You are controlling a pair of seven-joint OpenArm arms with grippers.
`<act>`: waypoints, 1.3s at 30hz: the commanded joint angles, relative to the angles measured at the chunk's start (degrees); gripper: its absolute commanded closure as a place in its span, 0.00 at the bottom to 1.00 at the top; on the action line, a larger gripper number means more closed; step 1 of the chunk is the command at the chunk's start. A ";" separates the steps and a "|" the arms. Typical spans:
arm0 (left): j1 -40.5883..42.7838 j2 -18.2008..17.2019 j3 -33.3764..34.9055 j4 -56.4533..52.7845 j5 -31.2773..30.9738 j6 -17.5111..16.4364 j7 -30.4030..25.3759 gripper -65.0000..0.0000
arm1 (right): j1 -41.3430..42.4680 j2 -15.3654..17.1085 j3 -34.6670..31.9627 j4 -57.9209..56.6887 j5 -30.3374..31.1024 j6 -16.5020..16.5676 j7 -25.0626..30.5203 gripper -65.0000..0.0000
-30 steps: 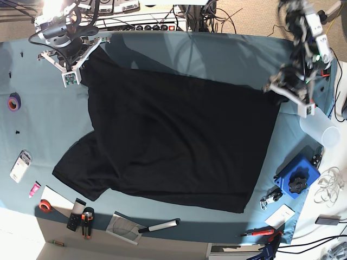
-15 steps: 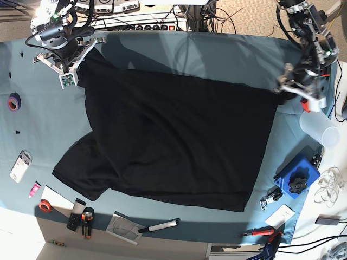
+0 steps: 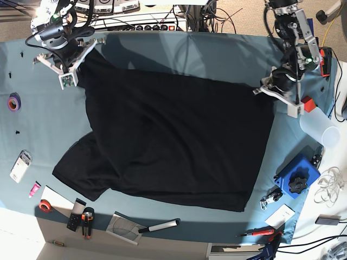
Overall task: Layout the t-shirt on the table in an organized manner, then fold the t-shirt properly
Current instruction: 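Grasp the shirt's shoulder corner with the left gripper, then pull the shirt edge with the right gripper to straighten it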
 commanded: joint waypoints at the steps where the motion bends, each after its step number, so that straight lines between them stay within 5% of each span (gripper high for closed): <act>1: -0.15 -0.39 -0.98 0.72 -0.20 -0.02 0.92 1.00 | -0.02 0.48 0.28 1.01 -0.09 -0.74 1.88 1.00; 5: -0.15 -0.39 -6.08 0.79 -3.21 -0.46 3.96 1.00 | -0.04 0.46 0.26 1.01 -0.04 -3.08 2.99 1.00; 8: -0.13 -0.66 -11.65 0.79 -7.65 -5.25 6.80 1.00 | -0.07 0.44 0.26 1.01 0.61 -3.06 3.08 1.00; 14: 0.24 -2.45 -19.52 0.79 -13.55 -8.31 8.85 1.00 | -1.31 0.11 1.84 1.01 10.97 -3.13 2.47 1.00; 23: 0.96 -6.56 -19.74 0.79 -13.73 -9.09 8.90 1.00 | -2.43 0.09 19.56 1.01 16.31 -4.26 1.73 1.00; 27: 1.01 -6.54 -19.74 0.79 -13.70 -9.11 8.76 1.00 | -2.43 -0.68 22.21 1.01 23.96 0.52 -0.85 1.00; 31: 0.98 -6.54 -19.74 0.79 -13.70 -9.11 8.24 1.00 | -2.43 -5.38 19.41 1.01 29.57 4.26 -4.44 1.00; 34: 0.98 -6.54 -19.74 0.79 -13.68 -9.11 7.91 1.00 | -2.45 -7.63 14.71 1.01 28.00 7.39 -8.92 1.00; 39: 0.98 -6.54 -19.74 0.79 -13.68 -9.11 7.91 1.00 | -2.45 -7.30 9.90 1.01 21.24 10.08 -8.02 1.00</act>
